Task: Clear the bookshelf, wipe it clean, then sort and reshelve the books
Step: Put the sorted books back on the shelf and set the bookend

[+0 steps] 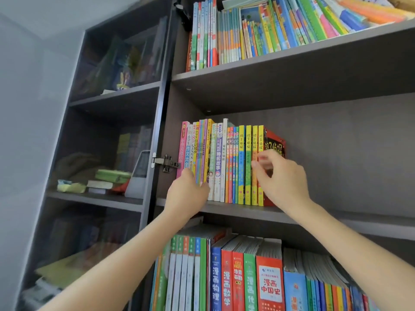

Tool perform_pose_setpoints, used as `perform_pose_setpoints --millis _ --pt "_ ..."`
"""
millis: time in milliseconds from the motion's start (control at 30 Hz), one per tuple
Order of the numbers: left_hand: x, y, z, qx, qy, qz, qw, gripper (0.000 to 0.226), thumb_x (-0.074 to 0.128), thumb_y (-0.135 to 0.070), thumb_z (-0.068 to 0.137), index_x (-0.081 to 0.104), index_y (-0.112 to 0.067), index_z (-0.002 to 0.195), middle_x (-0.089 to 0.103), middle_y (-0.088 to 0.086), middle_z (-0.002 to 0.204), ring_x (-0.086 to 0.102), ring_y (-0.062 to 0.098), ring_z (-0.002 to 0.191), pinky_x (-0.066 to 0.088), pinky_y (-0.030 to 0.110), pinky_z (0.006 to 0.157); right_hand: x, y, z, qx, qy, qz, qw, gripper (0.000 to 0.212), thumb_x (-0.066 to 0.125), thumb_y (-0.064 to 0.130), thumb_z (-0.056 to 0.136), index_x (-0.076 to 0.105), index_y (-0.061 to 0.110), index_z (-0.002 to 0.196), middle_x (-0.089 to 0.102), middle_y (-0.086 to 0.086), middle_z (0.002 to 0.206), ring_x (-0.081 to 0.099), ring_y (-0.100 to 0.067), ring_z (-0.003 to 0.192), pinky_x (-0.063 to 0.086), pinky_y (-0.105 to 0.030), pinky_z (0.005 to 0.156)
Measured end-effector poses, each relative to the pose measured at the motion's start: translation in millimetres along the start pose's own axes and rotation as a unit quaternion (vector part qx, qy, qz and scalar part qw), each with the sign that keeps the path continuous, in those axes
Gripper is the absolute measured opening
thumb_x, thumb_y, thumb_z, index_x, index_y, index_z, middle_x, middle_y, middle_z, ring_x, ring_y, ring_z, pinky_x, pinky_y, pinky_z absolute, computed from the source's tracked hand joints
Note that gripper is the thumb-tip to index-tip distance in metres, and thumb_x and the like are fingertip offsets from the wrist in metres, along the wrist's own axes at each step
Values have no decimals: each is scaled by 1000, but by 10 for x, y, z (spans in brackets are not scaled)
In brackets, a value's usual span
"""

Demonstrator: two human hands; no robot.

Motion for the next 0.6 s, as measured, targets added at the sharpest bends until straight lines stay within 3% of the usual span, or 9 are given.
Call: perform_pose_setpoints --millis 67,133,300,400,467,600 --pt "-155 53 -203 -4 4 13 1000 32 53 -31 96 46 -14 121 57 -3 104 52 4 75 35 15 52 -53 288 -248 -86 24 31 996 22 53 33 96 69 18 98 71 7 84 64 -7 71 53 -29 62" --pt "-331 118 -466 -9 0 16 1000 20 54 -32 94 50 -21 110 62 -5 101 55 4 77 41 17 57 -95 544 -500 -135 68 59 987 29 48 36 93 71 20 85 69 9 71 63 -8 62 53 -36 57" --pt "-851 419 -1381 -70 7 19 997 15 60 -37 88 62 -23 93 67 -6 82 65 15 80 52 30 74 -125 1121 -1135 -162 206 162 951 37 41 47 88 70 26 81 67 9 68 64 -11 65 51 -37 64" --pt "-1237 719 -2120 -145 24 14 989 10 65 -32 83 67 -22 81 69 -2 76 66 20 76 55 41 82 -44 1558 -1629 -172 309 240 904 32 46 46 85 71 26 80 70 9 71 65 -11 70 52 -36 68" --pt "-1566 931 -2630 -209 7 27 977 16 70 -37 73 68 -22 73 69 -2 69 65 23 70 57 44 79 15 1914 -2006 -193 372 287 862 28 51 43 88 72 26 82 70 9 73 65 -12 73 52 -35 71" --pt "-2272 1260 -3454 -319 -46 61 945 13 69 -29 76 66 -23 64 63 -2 60 63 23 62 56 33 64 105 2573 -2665 -221 453 361 785 20 57 36 92 73 25 88 71 10 77 64 -9 76 52 -34 75"
Point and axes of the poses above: each hand's wrist, its own z-axis towards the middle knuckle, its own x-axis out of the palm, y = z × x, the point moved 2 cm from there along z, towards the middle knuckle
